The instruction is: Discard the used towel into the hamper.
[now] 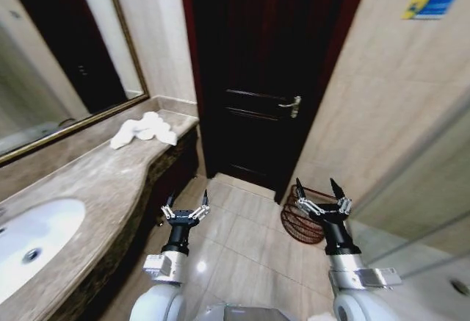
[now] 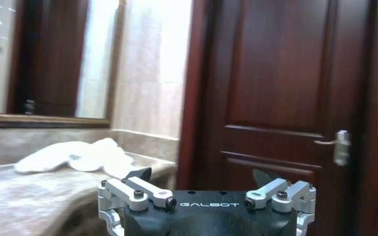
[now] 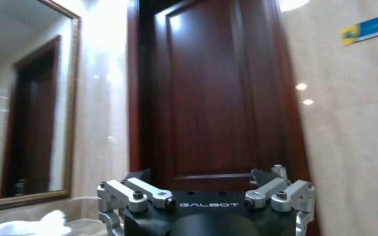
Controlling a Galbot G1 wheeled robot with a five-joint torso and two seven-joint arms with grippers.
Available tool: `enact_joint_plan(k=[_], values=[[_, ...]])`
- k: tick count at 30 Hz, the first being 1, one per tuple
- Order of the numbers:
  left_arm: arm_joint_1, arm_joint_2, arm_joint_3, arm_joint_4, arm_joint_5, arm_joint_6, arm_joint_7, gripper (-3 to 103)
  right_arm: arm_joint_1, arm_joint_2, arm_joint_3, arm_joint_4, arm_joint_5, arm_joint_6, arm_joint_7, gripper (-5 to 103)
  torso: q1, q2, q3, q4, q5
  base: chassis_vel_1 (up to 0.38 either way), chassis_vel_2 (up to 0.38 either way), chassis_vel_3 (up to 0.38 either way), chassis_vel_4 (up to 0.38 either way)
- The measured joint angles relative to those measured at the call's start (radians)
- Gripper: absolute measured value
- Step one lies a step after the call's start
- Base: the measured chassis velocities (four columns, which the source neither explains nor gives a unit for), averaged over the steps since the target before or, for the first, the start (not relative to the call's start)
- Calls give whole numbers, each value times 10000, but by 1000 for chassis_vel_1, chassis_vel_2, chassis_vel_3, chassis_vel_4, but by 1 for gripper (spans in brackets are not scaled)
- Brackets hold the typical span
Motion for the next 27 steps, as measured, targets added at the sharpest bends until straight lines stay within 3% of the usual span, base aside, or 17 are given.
enact_joint_plan(k=[8, 12, 16, 21, 27], values=[[-103, 0, -107, 116, 282, 74, -251, 100, 60, 0, 41, -76, -75, 160, -38, 100, -1, 0, 0, 0, 0, 137, 125, 124, 128], [-267, 0, -251, 530, 596, -386, -795, 100, 31, 0, 57, -50, -34, 60, -166, 100, 0, 0, 1, 2, -2, 95, 104, 89, 98], [-273, 0, -247, 590, 646, -394, -1015, 100, 14, 0, 89, 4, 22, -141, -152, 100, 0, 0, 0, -1, 0, 16, 24, 33, 9], [-260, 0, -193, 576, 696, -249, -1028, 100, 18, 0, 126, 48, 71, -273, -140, 100, 0, 0, 0, -1, 0, 0, 0, 0, 0], [-296, 0, -227, 574, 432, -692, -764, 100, 2, 0, 99, 55, 82, -305, -328, 100, -2, 0, 0, -1, 0, 0, 0, 0, 0]])
